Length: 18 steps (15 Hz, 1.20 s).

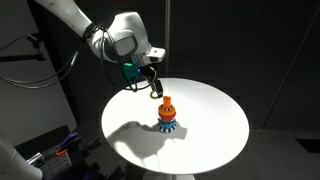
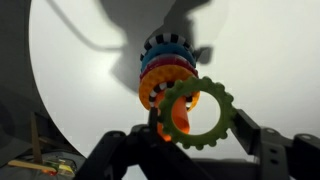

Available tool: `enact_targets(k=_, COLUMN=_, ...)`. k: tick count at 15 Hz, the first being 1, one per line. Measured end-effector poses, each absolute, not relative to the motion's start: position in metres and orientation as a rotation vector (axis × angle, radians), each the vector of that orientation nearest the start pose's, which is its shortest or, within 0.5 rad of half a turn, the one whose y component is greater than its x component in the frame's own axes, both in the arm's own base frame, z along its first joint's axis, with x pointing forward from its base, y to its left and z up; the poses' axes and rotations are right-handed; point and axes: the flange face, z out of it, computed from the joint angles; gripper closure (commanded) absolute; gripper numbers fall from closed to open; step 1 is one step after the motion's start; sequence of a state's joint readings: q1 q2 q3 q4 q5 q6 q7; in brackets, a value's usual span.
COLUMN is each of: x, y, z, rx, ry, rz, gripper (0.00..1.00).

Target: Pick up the lime green ring and put it on the ring holder, pick up the ring holder and move it forward on the table

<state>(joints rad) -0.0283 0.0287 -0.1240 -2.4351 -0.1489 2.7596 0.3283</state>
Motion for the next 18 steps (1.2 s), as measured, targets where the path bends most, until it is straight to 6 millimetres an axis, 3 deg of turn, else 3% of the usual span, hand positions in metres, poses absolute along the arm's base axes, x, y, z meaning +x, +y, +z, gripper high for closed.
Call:
enact_targets(k=9, x=0.533, y=-0.087, z=0.319, rx=-3.106, ry=0.651, rz=-0.46, gripper=0.51)
enact_targets(k=18, x=0.553, y=-0.104, z=0.297, rx=-3.128, ry=0.695, rz=-0.398, gripper=0.51)
